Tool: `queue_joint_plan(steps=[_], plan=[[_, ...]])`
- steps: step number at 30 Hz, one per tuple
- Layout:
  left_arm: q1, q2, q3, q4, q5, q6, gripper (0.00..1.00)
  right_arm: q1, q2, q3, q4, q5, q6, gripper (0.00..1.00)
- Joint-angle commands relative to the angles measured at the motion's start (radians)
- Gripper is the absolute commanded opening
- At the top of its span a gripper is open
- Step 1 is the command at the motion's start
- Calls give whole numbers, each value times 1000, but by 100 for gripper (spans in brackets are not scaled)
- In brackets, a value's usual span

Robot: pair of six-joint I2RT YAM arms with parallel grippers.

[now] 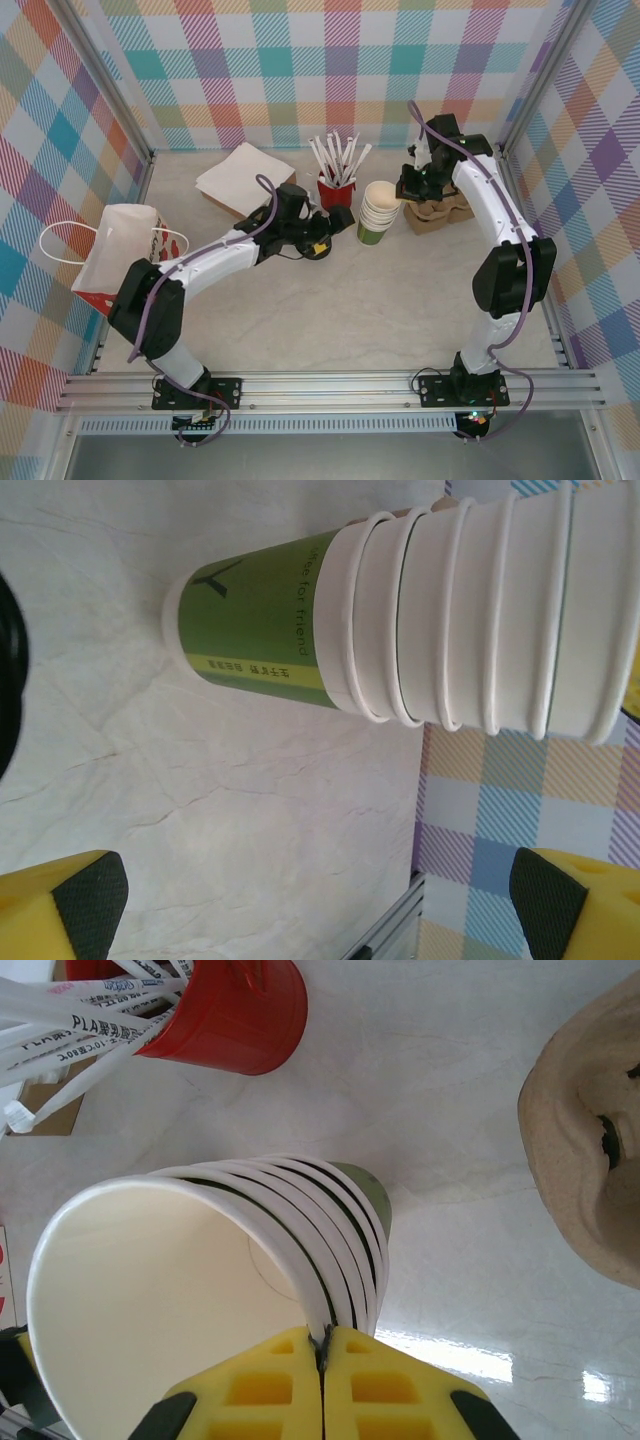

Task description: Pack the takeout coffee

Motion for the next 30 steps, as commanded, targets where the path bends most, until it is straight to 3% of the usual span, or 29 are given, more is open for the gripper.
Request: queue_joint_plan(steps=[1,14,30], plan=[[-12,38,48,78,33,-69,100,0,-35,-7,-13,-25,0,6],[-19,155,99,199,66,-154,97,0,-34,-28,-7,-41,-2,6],[-21,193,103,292,57,-202,99,0,-28,-44,-17,-59,14,6]])
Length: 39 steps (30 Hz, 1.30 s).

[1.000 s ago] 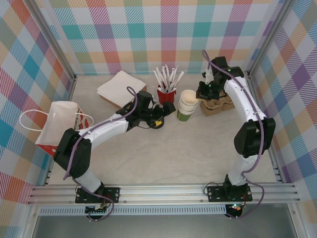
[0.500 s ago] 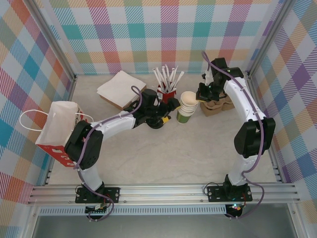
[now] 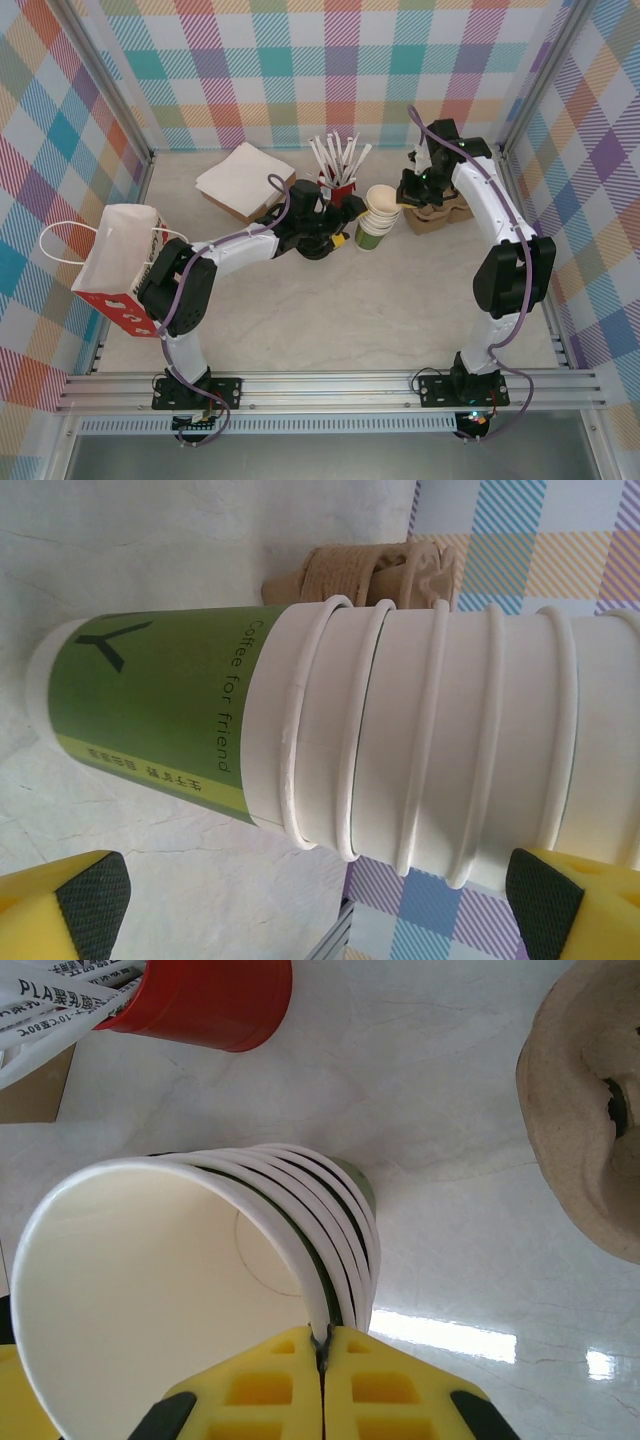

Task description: Pack the takeout coffee

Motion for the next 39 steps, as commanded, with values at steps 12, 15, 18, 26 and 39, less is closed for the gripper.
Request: queue_joint_plan(steps=[12,15,18,26,39], plan=[[-14,-5,3,54,-2,-14,99,-4,-20,-1,-23,-16,33,6],[-13,-7,-3,52,-3,-15,100,-9,-20,-1,-24,-12,36,6],[-13,-9,-5,52,-3,-15,100,-10,-18,-3,-26,-13,37,6],[-14,6,-2,52,-3,-16,99,-11,-18,-8,-20,-36,40,6],[-15,32,-18,36,-19,-10,99,-19,-32,-29,21,-148,85,5]])
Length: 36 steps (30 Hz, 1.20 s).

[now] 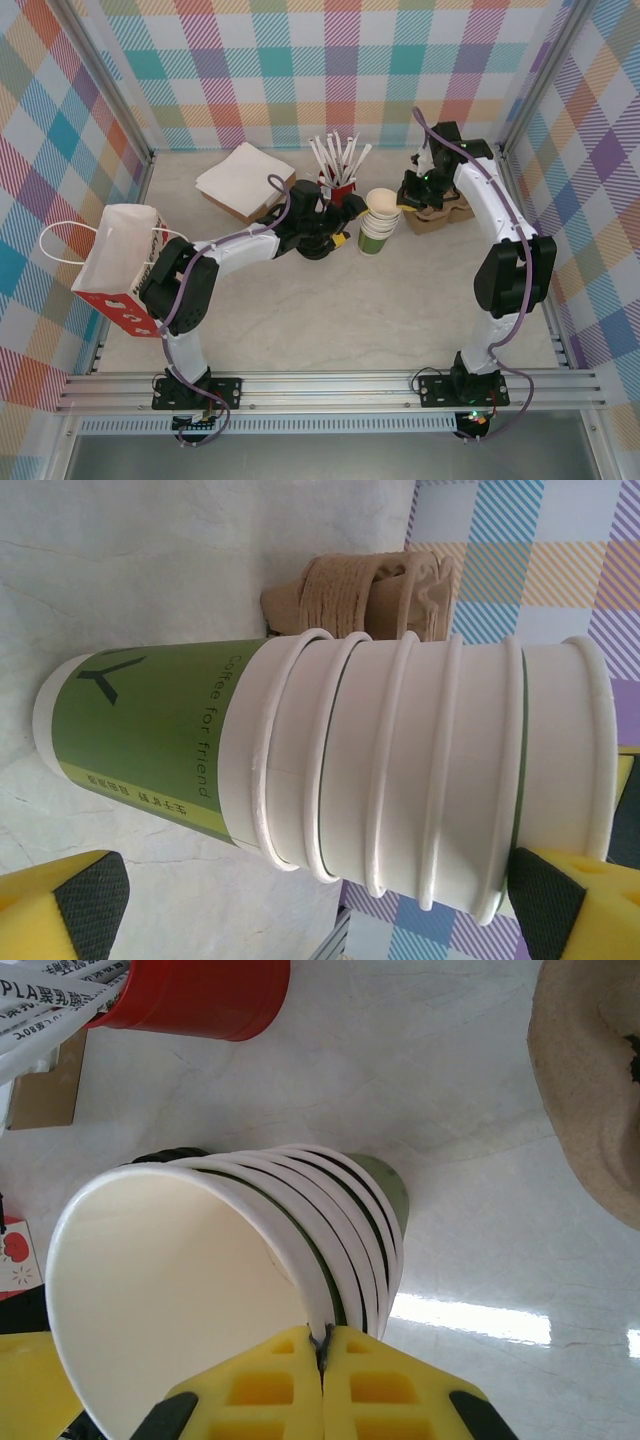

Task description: Pack the takeout coffee

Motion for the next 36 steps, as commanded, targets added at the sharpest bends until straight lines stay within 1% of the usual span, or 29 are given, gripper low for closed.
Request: queue_joint_plan(steps=[1,18,27,29,32,36], plan=[[-14,21,-23,18,-13,-2,99,-1,-35,-4,23,-97,33,5],[-15,25,-40,9,-23,3,99,-55,-62,-11,19,-127,42,5],[-13,-39,1,11,11,47,100,-60,-71,73,-26,-93,14,5],[-13,-63,17,-10,19,68,100,-59,-75,98,-35,-85,8,5],[-11,-110,52,-99,19,124,100,-60,-82,139,-47,-73,0,5],[0,-202,72,-241,-20,206,100,-60,-97,204,-82,-28,-10,5]])
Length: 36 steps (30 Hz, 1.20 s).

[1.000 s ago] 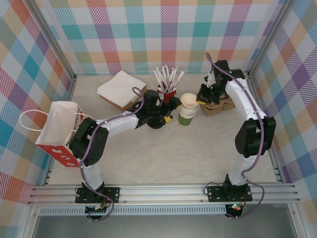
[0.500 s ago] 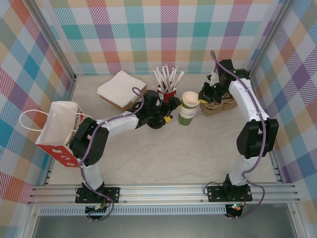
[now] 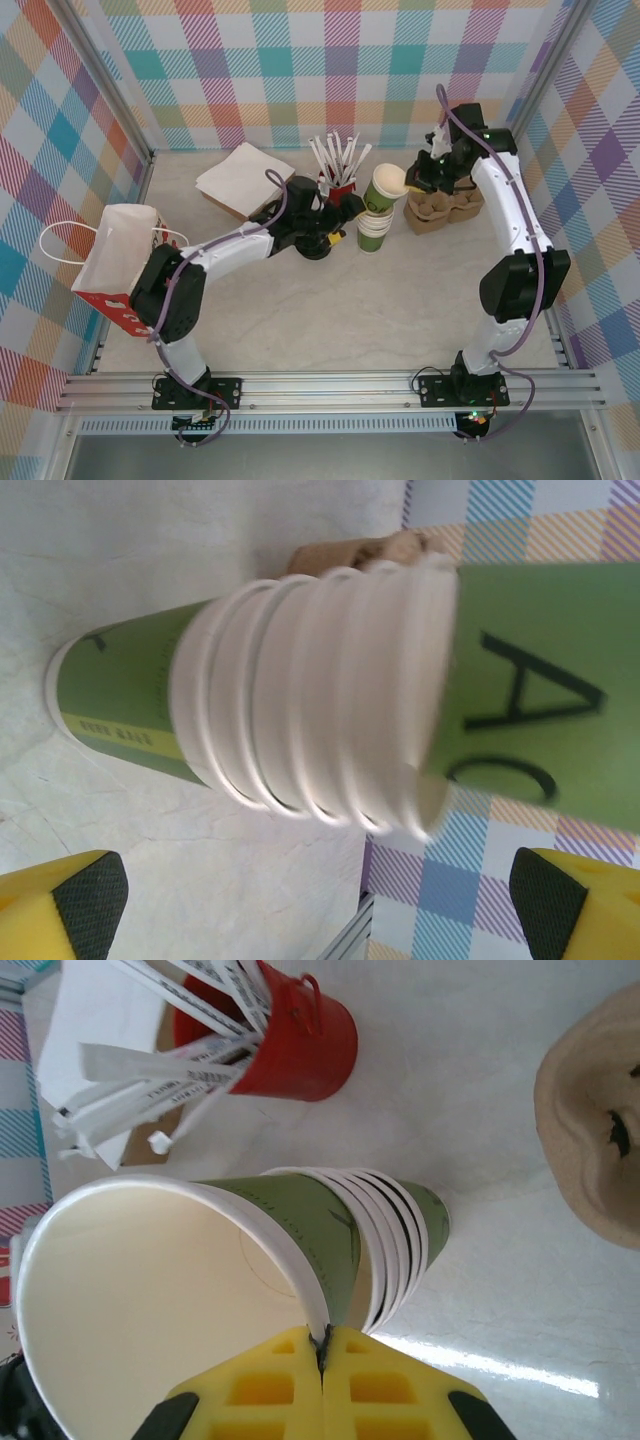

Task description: Pack the takeout coffee

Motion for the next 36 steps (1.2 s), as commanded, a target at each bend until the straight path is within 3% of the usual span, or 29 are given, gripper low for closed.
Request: queue_joint_plan(steps=[1,9,14,24,30,36], plan=[[4,-130,50,-144,-29,113,100,-2,-58,70,-51,43,-24,5],[37,-339,74,-587,-269,336,100,4,-205,58,-43,36,-18,5],[44,-445,14,-746,-444,386,100,74,-341,-96,-9,6,19,5],[59,-548,-181,-762,-502,318,100,388,-494,-558,191,125,132,6],[59,-588,-242,-761,-546,293,100,550,-407,-677,301,276,154,6],[60,-591,-259,-758,-552,281,100,607,-292,-707,364,346,151,6]])
